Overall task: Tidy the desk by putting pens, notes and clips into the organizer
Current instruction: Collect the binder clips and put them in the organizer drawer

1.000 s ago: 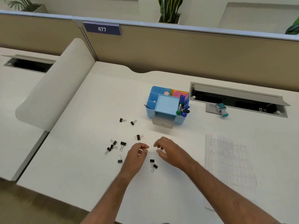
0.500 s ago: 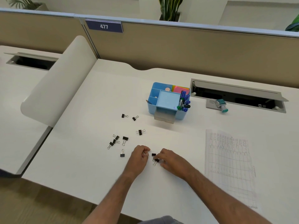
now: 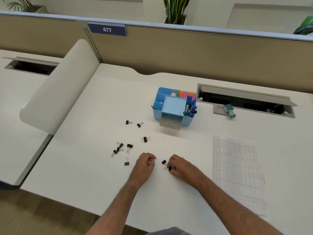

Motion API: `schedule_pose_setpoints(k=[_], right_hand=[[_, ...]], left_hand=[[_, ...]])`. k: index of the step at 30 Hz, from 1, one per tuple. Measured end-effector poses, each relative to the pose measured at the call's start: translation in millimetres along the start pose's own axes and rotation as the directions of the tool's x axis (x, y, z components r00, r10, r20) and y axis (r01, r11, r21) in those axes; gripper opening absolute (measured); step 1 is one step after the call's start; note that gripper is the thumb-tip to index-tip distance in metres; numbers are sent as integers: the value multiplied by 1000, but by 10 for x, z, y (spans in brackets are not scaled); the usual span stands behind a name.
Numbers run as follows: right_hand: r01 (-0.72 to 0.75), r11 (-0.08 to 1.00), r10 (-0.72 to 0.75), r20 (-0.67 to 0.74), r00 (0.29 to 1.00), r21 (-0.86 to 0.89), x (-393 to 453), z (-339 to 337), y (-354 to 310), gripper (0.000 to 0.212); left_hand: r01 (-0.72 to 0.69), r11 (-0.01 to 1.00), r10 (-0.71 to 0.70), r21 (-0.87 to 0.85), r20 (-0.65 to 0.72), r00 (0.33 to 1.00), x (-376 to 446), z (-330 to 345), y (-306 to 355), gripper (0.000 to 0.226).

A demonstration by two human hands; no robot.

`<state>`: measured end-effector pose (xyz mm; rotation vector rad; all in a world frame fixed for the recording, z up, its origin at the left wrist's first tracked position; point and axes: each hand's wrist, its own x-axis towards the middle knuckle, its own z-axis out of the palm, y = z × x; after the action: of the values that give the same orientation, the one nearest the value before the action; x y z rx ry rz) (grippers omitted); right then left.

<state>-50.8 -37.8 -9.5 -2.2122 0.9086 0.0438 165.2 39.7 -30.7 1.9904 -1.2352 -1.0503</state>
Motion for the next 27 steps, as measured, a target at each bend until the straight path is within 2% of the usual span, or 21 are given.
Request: schedule_pose_setpoints(k=[4, 8, 14, 19, 27], right_hand=[[-12, 999, 13, -8, 1000, 47, -55, -22, 59, 16], [-43, 985, 48, -23, 999, 167, -153, -50, 125, 19], [-45, 940, 115, -192, 975, 338, -147, -311, 118, 24], [-74, 947, 175, -310, 934, 312, 110, -691, 71, 24], [-136, 962, 236, -467, 852, 238, 652, -1098, 103, 28]], left_hand=[[-55, 996, 52, 66, 51, 997, 9, 13, 12, 25], [-162, 975, 143, 150, 132, 981, 43, 21, 44, 36], [-242, 949, 187, 202, 256, 948, 146, 55, 87, 47], [-268, 942, 209, 200, 272, 939, 187, 83, 108, 47], [-258, 936, 202, 239, 237, 950, 171, 126, 109, 34]])
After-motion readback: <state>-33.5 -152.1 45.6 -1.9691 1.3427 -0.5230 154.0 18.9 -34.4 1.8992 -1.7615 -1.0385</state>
